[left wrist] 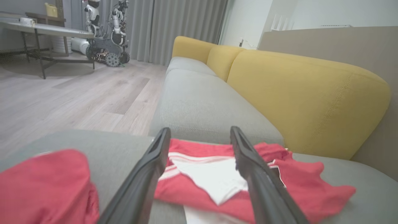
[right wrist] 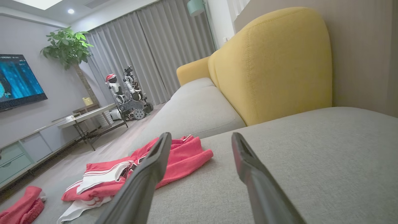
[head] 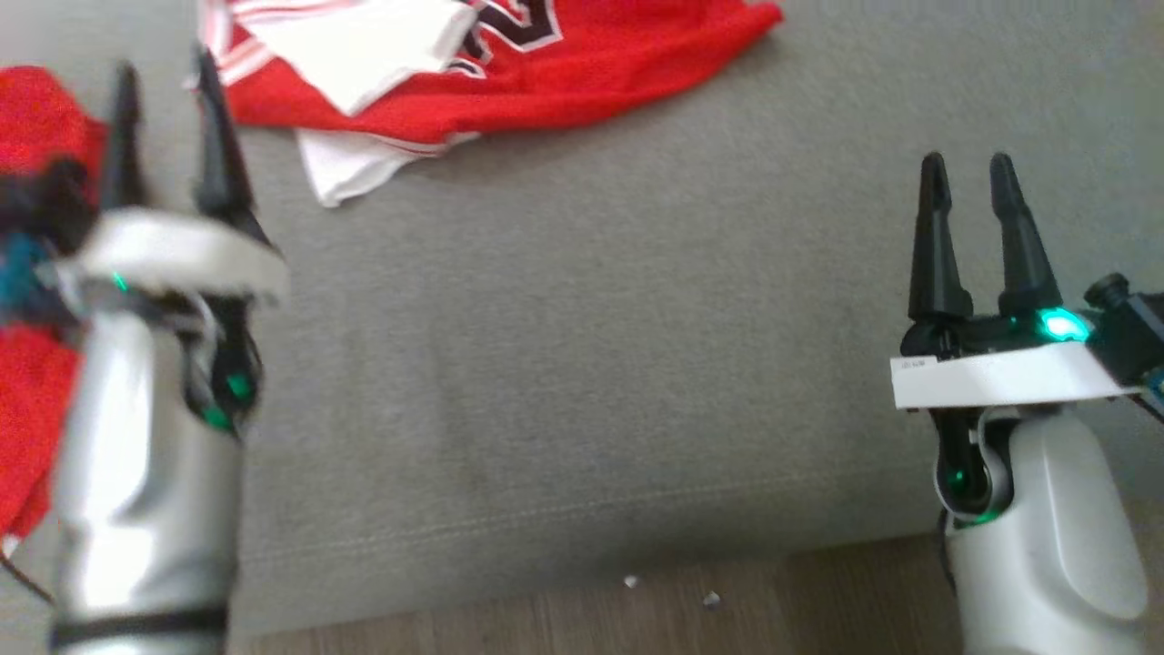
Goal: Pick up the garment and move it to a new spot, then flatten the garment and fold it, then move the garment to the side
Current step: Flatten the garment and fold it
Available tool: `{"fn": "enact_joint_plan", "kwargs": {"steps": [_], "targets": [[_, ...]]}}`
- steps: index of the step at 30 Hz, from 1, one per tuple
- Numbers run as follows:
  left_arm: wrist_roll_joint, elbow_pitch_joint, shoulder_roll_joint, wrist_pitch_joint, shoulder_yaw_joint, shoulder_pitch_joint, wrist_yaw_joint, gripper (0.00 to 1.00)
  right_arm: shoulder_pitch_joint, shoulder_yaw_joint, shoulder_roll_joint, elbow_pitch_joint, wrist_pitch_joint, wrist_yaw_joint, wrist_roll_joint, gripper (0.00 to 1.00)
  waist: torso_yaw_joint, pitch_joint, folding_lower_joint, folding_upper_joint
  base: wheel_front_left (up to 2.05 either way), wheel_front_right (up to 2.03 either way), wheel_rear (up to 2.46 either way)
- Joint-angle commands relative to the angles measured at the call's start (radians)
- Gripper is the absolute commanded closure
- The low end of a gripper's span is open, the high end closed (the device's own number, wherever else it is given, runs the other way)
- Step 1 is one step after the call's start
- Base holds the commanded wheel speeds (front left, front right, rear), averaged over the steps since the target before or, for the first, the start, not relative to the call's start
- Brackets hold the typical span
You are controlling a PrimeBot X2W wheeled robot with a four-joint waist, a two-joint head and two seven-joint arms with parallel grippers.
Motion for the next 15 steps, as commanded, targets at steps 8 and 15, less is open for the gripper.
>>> {"fn": "enact_joint_plan", "kwargs": {"steps": [8, 15], "targets": [[0.079, -0.271, -0.074, -0.005, 0.005, 0.302, 0.008, 0.00, 0.053, 0.024, -0.006, -0.060, 0.032, 0.006, -0.030, 0.00, 0.086, -0.090, 0.0000, 0.0000, 0.00, 0.00, 0.00], [0.089, -0.268, -0.101, -0.005, -0.014, 0.380, 0.033, 0.00, 0.049, 0.047, -0.003, -0.072, 0.044, 0.006, -0.030, 0.00, 0.069, -0.087, 0.0000, 0.0000, 0.00, 0.00, 0.00]]}}
